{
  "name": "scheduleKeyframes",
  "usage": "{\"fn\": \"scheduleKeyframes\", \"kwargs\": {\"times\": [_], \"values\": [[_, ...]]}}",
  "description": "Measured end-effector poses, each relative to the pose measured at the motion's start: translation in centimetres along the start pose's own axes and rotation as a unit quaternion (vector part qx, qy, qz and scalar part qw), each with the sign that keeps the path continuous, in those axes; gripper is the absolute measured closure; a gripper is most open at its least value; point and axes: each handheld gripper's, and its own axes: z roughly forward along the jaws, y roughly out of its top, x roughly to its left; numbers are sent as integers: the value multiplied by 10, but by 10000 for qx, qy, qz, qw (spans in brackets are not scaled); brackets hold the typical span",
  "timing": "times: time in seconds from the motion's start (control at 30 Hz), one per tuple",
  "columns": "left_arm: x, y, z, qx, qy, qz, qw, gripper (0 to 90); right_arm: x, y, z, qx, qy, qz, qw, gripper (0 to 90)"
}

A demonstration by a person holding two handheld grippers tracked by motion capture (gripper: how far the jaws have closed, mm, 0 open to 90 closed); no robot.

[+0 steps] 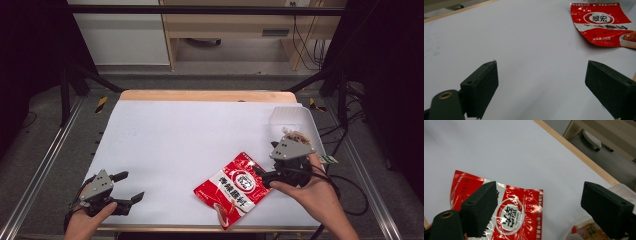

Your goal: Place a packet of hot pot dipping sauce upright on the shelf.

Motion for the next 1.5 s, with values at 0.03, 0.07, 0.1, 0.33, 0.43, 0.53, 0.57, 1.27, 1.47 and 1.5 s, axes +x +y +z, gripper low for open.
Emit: {"fn": "scheduleKeyframes", "kwargs": {"times": [0.03,0.07,0.1,0.33,0.43,0.53,0.57,1.27,1.47,1.5], "values": [[0,0,0,-5,7,-2,10000,112,4,-3,3,-21,-11,54,10000,147],[0,0,0,-9,9,-4,10000,112,7,-7,6,-52,-23,140,9999,152],[1,0,0,-11,4,-7,10000,112,10,-10,10,-68,-25,277,9996,159],[1,0,0,-11,-19,-15,10000,112,24,-31,28,141,-154,577,9981,166],[1,0,0,-15,-27,-23,10000,112,25,-39,30,98,-293,737,9968,187],[0,0,1,-2,-35,-13,10000,112,28,-49,34,168,-389,974,9943,194],[-1,0,1,4,-37,-3,10000,112,29,-53,35,223,-426,961,9942,194],[-3,1,2,66,-58,119,9999,112,32,-117,50,593,-669,1693,9815,142],[-4,2,3,82,-103,157,9998,112,27,-121,57,718,-571,1882,9778,120],[-4,2,3,81,-102,160,9998,112,26,-121,59,709,-558,1904,9776,118]]}}
